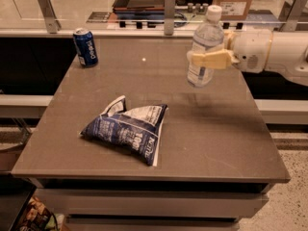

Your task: Move blue plastic bottle near pepsi can

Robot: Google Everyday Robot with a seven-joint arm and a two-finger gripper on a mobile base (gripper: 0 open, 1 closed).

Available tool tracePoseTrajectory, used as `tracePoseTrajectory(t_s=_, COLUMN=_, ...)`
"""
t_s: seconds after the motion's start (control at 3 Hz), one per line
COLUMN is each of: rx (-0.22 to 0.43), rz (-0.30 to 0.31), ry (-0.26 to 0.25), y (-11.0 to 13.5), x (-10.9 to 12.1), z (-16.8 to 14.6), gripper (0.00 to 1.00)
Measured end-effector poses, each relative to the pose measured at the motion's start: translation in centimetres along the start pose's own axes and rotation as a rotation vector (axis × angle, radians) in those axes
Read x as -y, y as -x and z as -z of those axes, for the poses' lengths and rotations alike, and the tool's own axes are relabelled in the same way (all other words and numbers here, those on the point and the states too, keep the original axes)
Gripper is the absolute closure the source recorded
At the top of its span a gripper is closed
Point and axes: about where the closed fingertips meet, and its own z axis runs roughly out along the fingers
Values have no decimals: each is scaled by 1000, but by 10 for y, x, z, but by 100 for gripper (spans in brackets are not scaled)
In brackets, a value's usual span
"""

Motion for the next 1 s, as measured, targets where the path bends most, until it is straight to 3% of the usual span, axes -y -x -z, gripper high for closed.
tracePoseTrajectory(t_s=0.33, rx=7, rz=-20, ry=-3, y=16, x=30, z=-24, gripper=100)
tracePoseTrajectory(t_s=1.0, rx=-59, rz=-108, ry=-44, y=47, x=52, z=-89, gripper=100)
